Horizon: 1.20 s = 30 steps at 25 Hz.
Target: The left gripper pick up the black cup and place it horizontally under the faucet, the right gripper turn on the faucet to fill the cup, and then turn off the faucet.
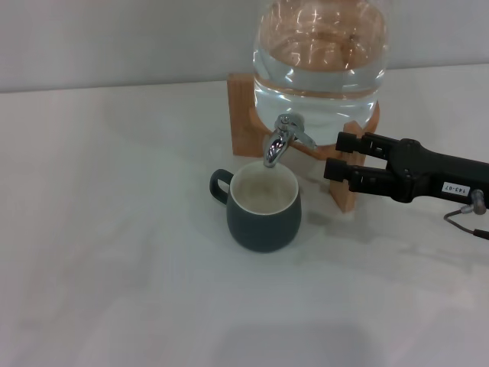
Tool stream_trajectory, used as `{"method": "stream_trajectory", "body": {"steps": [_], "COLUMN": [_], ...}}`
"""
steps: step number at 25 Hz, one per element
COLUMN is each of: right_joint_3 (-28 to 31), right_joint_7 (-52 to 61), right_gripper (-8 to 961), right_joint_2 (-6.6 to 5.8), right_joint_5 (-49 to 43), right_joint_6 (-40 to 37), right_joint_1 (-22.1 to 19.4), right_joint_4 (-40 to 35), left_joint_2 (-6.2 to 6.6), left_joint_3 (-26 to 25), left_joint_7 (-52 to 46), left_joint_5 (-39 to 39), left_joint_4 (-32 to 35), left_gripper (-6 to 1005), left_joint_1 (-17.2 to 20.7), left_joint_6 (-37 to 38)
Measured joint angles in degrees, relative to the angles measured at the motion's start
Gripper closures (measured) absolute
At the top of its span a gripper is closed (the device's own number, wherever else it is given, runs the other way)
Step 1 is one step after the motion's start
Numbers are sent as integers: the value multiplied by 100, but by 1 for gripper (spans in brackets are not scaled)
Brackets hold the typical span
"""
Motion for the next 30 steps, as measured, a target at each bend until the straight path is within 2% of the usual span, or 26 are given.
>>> {"method": "stream_trajectory", "body": {"steps": [4, 7, 13, 21, 30], "right_joint_3": [0, 0, 0, 36, -230], "right_joint_7": [1, 2, 22, 41, 48], "right_gripper": [111, 111, 111, 111, 111], "right_joint_2": [-1, -7, -16, -9, 30], "right_joint_5": [1, -18, 2, 16, 28], "right_joint_6": [3, 19, 137, 745, 775], "right_joint_1": [1, 5, -26, -46, 19], "right_joint_4": [-3, -5, -42, -76, -76], "left_joint_2": [-1, 0, 6, 17, 14], "left_joint_3": [0, 11, 33, 44, 42], "left_joint_7": [-2, -11, -11, -12, -19], "left_joint_5": [-213, -238, -241, -238, -244], "left_joint_4": [0, -1, -1, -2, -2], "left_gripper": [583, 582, 580, 578, 576], "left_joint_1": [225, 256, 214, 141, 117], "left_joint_6": [0, -1, 13, 70, 166]}}
